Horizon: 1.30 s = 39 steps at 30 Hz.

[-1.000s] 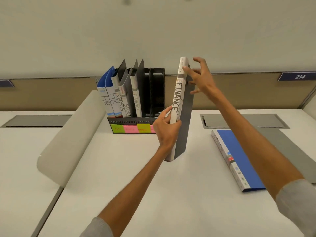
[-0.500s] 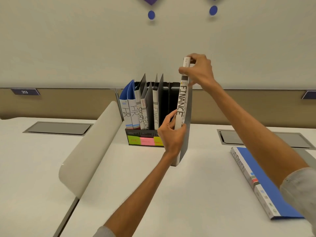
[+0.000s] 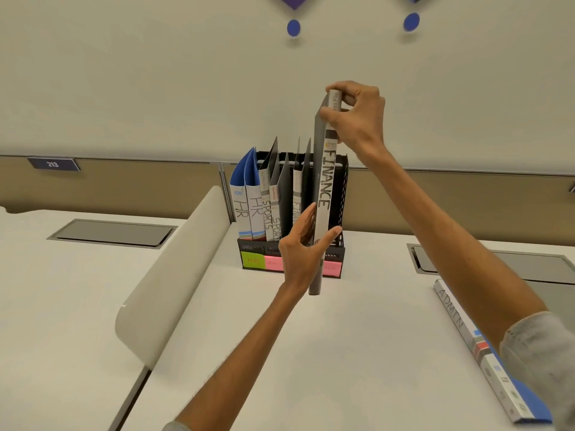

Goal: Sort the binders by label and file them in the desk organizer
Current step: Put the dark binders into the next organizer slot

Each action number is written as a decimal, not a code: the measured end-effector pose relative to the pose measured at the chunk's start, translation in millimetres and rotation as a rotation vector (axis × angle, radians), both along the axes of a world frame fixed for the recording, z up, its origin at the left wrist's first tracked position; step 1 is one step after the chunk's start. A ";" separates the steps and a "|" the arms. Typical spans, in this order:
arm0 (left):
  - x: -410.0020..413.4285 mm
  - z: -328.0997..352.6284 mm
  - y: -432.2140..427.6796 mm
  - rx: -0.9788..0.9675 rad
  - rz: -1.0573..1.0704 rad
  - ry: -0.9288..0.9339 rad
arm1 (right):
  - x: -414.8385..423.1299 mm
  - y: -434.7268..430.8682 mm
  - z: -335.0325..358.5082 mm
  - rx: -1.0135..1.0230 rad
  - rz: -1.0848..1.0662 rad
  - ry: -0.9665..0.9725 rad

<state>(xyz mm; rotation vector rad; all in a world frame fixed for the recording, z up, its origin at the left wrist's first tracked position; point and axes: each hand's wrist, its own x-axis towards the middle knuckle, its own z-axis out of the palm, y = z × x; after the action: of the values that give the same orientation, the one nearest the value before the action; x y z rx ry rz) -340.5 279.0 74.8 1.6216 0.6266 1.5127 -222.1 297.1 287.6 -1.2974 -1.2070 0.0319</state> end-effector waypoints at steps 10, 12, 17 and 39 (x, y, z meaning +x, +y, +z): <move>-7.4 -18.8 54.4 -0.141 -0.042 0.137 | -5.7 29.6 23.2 0.197 0.011 0.002; -8.1 -31.8 67.9 -0.168 -0.038 0.240 | -3.8 38.9 10.9 0.166 0.007 0.006; -15.1 -64.1 88.5 -0.218 0.029 0.579 | 1.5 60.9 -40.0 0.071 0.022 0.020; -25.6 -84.9 135.1 -0.404 -0.032 0.839 | 35.4 92.9 -73.2 -0.170 0.146 -0.258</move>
<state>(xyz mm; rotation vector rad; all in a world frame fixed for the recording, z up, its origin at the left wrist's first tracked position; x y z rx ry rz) -366.1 414.1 -10.2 1.8788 1.2491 0.5606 -186.7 390.0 214.4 -1.3888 -1.5461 0.0760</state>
